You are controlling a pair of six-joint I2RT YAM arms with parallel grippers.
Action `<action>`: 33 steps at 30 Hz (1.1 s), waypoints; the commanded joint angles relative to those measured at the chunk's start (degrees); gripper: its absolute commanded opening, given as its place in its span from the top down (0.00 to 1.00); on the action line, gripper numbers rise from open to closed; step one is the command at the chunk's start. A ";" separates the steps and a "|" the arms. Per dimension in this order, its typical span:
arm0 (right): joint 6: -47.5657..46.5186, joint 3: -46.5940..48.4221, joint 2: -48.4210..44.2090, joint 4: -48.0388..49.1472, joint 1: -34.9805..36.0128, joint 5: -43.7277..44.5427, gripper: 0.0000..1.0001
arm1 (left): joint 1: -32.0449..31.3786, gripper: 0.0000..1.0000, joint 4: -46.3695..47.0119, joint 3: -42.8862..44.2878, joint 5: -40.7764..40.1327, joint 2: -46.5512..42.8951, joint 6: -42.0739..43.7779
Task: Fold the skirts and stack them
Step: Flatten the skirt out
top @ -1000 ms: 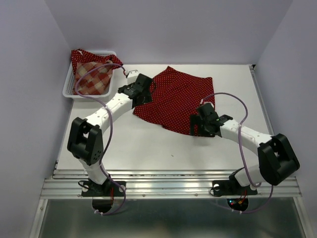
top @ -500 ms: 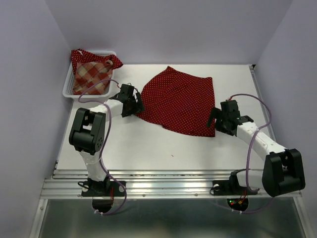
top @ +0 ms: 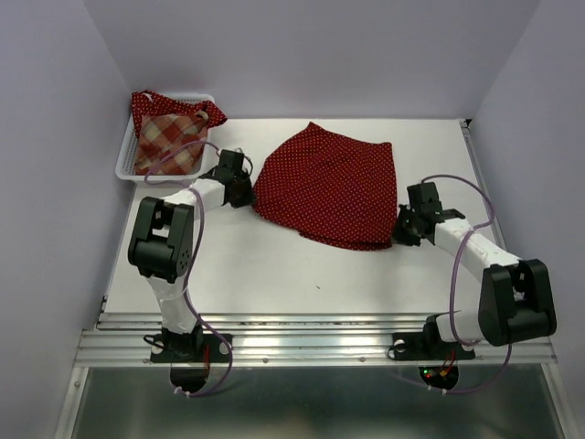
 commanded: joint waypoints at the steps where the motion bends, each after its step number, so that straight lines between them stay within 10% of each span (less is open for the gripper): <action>1: -1.00 8.76 -7.38 -4.30 -0.90 3.07 0.99 | 0.26 1.00 -8.98 8.58 -7.92 -10.44 -0.35; 14: 1.19 9.32 -14.08 -18.73 -1.96 13.02 0.99 | 0.00 1.00 -28.16 5.54 -25.42 -14.94 -7.04; 23: 0.85 5.70 -13.90 -20.93 -1.96 10.03 0.10 | -1.41 0.02 -31.41 -2.82 -24.81 -18.71 -9.42; 33: -5.48 10.54 -13.84 -9.51 -0.48 -12.55 0.00 | -3.78 0.01 -23.33 0.34 -14.09 -22.77 -6.78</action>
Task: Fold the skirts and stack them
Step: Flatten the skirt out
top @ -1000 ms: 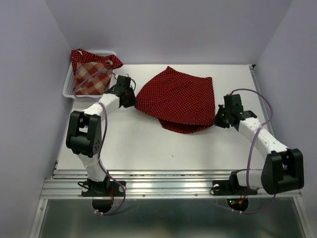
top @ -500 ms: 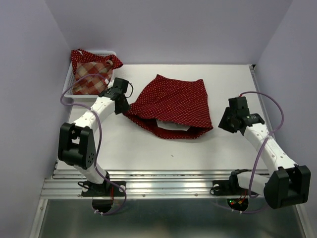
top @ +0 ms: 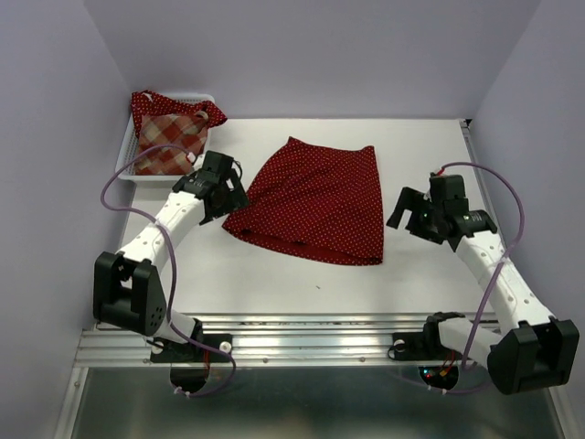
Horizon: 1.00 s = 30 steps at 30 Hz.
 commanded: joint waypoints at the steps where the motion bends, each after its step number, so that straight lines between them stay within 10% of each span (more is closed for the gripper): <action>1: -2.86 2.24 3.30 6.69 3.13 -11.27 0.00 | -1.68 0.01 4.25 3.40 3.29 1.54 1.26; 9: 2.06 1.18 12.79 4.93 20.97 10.34 0.02 | -2.04 0.01 4.86 2.09 1.00 6.91 -1.28; 17: 2.15 -0.48 22.01 7.30 23.01 16.16 0.16 | -1.86 0.01 6.45 -3.01 0.39 5.50 -2.60; 24: 1.88 -1.02 25.01 10.47 23.01 17.91 0.39 | -1.95 0.01 7.33 -5.12 0.47 4.98 -2.61; 27: 2.93 -0.58 25.80 9.95 23.01 20.54 0.79 | -1.86 0.01 7.15 -5.47 -0.23 4.63 -2.60; 30: 4.86 -0.05 24.32 7.32 23.01 23.09 0.90 | -1.78 0.01 6.97 -5.21 -0.67 4.10 -2.52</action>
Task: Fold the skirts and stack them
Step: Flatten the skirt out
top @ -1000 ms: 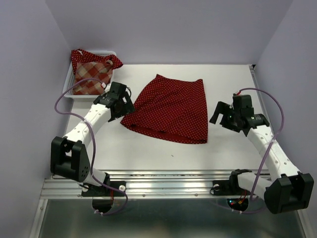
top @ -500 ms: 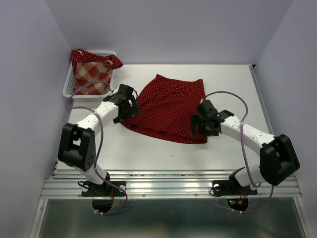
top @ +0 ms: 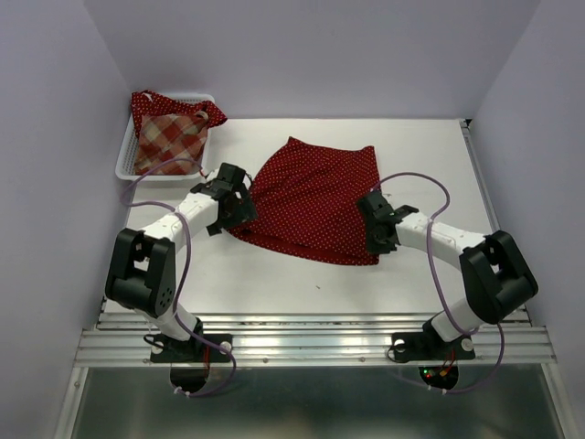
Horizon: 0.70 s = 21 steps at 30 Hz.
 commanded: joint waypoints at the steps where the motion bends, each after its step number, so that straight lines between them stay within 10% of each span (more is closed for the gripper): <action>1: 3.27 1.22 -2.35 -1.21 0.50 5.89 0.92 | 0.26 0.01 0.27 -0.42 -1.94 -3.51 -0.29; 11: 8.20 -10.89 -26.25 -6.67 -15.31 -0.50 0.87 | 0.35 0.01 0.88 0.72 -1.15 -1.93 0.68; 15: 11.00 -10.13 -24.78 -9.90 -16.72 3.15 0.68 | 0.35 0.01 0.97 0.81 -0.79 -0.96 0.77; 18: 9.62 -6.96 -21.26 -11.15 -17.25 3.01 0.29 | 0.35 0.01 1.23 0.02 -0.62 -0.87 0.68; 19: 9.35 -5.82 -19.95 -11.15 -17.25 1.35 0.01 | 0.35 0.01 1.41 -0.33 -0.53 -1.05 0.68; 21: 7.51 -4.58 -19.59 -10.72 -17.25 0.11 0.00 | 0.43 0.01 1.93 -0.59 -0.27 -1.31 0.68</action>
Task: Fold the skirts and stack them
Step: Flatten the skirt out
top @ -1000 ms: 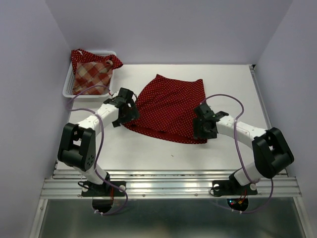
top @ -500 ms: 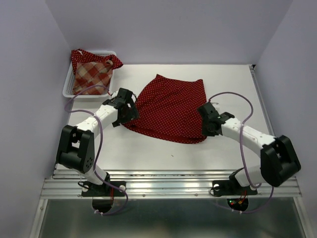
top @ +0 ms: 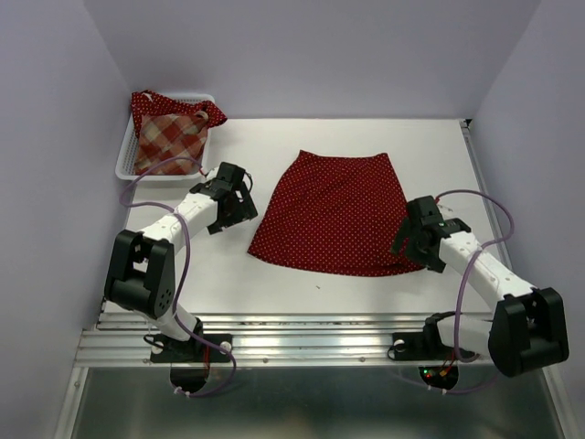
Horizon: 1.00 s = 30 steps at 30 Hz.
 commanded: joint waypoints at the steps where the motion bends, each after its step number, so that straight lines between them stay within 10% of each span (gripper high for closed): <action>1: -2.99 5.43 0.33 0.21 -0.29 -2.37 0.00 | 0.32 0.01 1.43 -1.03 0.78 -0.74 0.53; 14: -11.26 2.19 3.57 9.53 -0.29 -13.54 0.05 | -1.87 0.04 13.02 -11.31 13.42 -4.26 0.26; 21: -9.51 1.92 7.96 11.38 -0.29 -10.29 0.26 | -3.19 0.36 17.43 -13.69 16.69 -2.59 0.00; 30: -6.34 2.54 12.10 8.57 -0.29 -5.72 0.78 | -3.72 0.38 17.34 -14.83 15.47 -0.92 0.09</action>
